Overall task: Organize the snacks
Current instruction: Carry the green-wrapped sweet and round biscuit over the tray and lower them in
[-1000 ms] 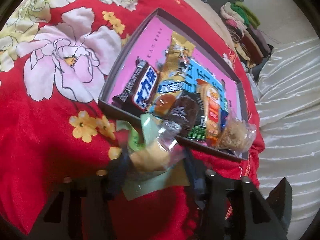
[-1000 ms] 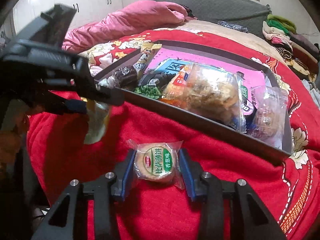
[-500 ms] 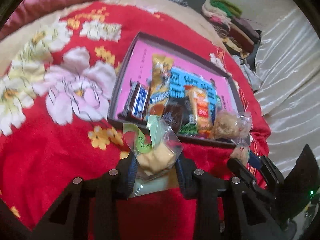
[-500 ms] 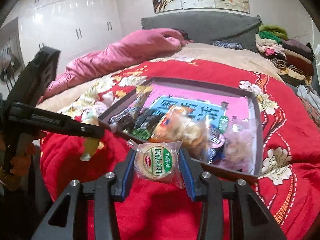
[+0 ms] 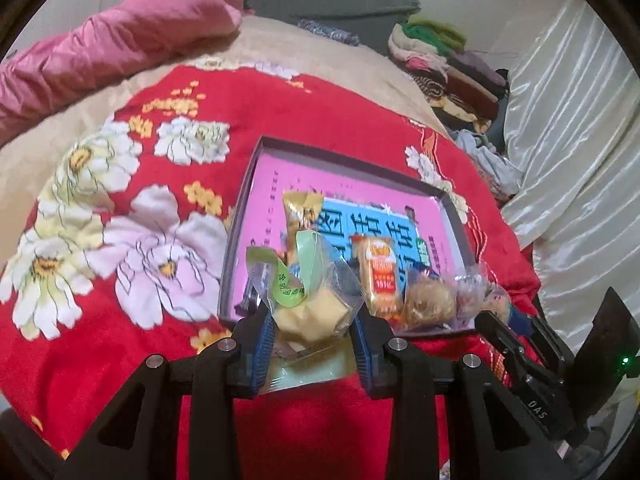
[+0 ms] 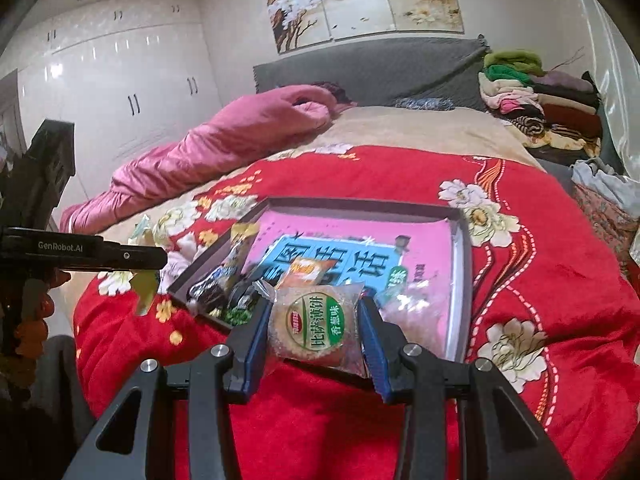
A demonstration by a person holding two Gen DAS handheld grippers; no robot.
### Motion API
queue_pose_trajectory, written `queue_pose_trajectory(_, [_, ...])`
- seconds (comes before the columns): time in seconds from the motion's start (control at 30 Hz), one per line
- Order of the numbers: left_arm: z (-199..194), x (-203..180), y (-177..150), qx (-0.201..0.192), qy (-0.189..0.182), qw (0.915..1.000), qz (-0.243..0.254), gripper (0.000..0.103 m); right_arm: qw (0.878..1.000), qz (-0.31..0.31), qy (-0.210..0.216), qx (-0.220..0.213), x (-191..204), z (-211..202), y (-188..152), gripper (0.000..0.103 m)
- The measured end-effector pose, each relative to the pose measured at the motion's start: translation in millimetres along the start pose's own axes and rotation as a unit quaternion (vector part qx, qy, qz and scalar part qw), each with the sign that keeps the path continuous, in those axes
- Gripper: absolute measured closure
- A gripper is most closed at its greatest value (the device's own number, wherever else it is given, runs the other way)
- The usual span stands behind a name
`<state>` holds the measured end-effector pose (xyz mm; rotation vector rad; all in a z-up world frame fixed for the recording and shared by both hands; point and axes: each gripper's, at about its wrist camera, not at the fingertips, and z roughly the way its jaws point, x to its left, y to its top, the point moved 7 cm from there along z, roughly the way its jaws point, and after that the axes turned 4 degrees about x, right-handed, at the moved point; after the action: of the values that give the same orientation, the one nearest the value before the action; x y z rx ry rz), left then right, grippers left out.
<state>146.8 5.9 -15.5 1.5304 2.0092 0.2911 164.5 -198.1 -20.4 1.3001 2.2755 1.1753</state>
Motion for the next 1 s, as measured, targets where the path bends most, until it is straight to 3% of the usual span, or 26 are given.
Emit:
queue_pose_trajectory(0.43, [5, -4, 18, -0.017, 0.021, 0.9996, 0.010, 0.068, 1.000, 0.013, -0.008, -0.022, -14, -5, 13, 0.059])
queue_pose_trajectory(1.0, [23, 0, 15, -0.004, 0.031, 0.9994, 0.014, 0.068, 1.000, 0.024, -0.017, -0.009, -24, 1, 8, 0.059])
